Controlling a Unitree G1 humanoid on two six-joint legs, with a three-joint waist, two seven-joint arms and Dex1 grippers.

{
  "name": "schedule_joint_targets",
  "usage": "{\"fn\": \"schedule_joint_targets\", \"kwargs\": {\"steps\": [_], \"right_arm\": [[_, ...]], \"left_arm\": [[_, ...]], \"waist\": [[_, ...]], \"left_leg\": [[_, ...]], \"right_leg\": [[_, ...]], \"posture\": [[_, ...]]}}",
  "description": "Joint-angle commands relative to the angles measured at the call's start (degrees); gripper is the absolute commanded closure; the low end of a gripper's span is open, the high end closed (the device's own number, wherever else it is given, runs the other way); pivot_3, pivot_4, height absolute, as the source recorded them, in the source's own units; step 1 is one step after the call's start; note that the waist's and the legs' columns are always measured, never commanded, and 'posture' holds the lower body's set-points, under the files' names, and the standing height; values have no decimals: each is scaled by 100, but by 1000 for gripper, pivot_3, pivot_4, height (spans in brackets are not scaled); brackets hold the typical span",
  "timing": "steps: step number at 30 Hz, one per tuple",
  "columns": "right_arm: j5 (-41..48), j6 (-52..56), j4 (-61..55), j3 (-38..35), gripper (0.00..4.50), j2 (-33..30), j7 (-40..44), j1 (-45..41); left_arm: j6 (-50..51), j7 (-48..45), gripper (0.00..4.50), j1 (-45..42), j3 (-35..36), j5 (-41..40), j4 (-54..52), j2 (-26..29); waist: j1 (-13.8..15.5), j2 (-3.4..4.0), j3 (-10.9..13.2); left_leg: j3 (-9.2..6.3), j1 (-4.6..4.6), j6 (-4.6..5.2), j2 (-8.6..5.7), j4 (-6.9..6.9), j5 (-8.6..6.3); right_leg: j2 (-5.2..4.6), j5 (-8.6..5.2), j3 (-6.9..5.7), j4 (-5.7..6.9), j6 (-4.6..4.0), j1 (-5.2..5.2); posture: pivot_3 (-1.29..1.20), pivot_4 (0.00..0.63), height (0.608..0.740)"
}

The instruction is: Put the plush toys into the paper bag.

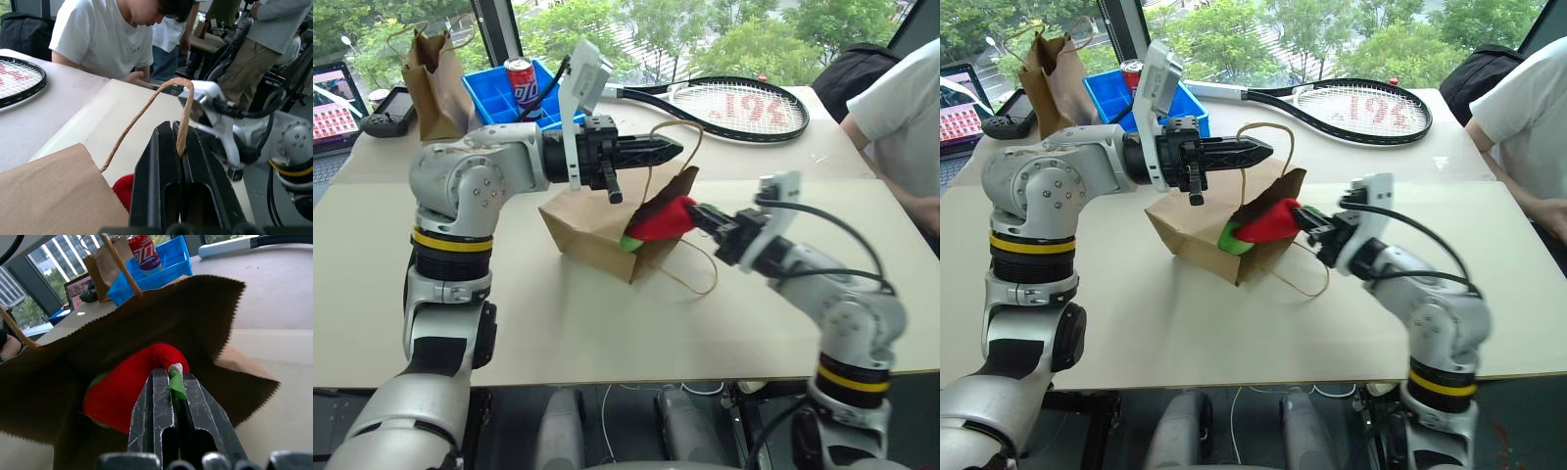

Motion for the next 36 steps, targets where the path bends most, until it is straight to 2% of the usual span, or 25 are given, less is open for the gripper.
{"fn": "schedule_joint_targets", "kwargs": {"steps": [1,8,10,11,14,21,27,31,36], "right_arm": [[-360,-594,338,412,4443,386,-111,-216],[-877,-1407,1027,1083,4443,1039,42,-394],[-977,-1543,1109,1169,3775,1084,107,-381],[-1016,-1584,1128,1206,3630,1073,149,-366],[-1053,-1578,1068,1232,2531,965,227,-304],[-685,-758,187,887,64,8,412,-17],[-91,-70,-740,233,64,-1215,778,215],[88,-46,-1190,-159,64,-2153,1269,603],[222,-134,-1431,-309,64,-2928,1845,1063]], "left_arm": [[67,84,4500,-211,201,-183,-118,-27],[170,255,4500,-121,244,-317,-280,-79],[193,286,4500,-82,263,-340,-328,-68],[198,302,4500,-63,269,-347,-350,-63],[196,347,4500,-13,280,-358,-396,-57],[48,333,4500,125,235,-286,-379,-51],[-52,303,4500,177,204,-246,-313,-105],[-98,262,4500,192,174,-223,-282,-133],[-120,219,4500,171,162,-211,-236,-134]], "waist": [[-1,0,0],[-3,0,0],[-5,0,0],[-4,0,0],[8,0,0],[11,0,0],[14,0,0],[23,-1,1],[15,-3,2]], "left_leg": [[0,0,0,0,0,0],[0,-3,0,0,-3,0],[-1,-3,0,0,-3,0],[-1,-3,0,0,-3,0],[-1,-5,0,0,-3,0],[-1,-7,0,0,-3,0],[-4,-7,0,0,-4,0],[-6,-8,0,-3,-8,0],[-10,-8,0,-7,-9,0]], "right_leg": [[0,0,0,0,0,0],[0,9,-2,-1,-16,-3],[0,9,-2,0,-15,-4],[0,9,-2,0,-15,-4],[-1,9,-4,-2,-16,-3],[0,9,-3,-5,-17,-3],[0,9,-4,-10,-16,1],[-1,8,-4,-25,-15,9],[-1,3,-3,-28,-6,12]], "posture": [[0,150,658],[0,150,658],[0,150,658],[0,150,658],[0,150,658],[0,150,658],[0,150,658],[0,150,658],[0,150,658]]}}
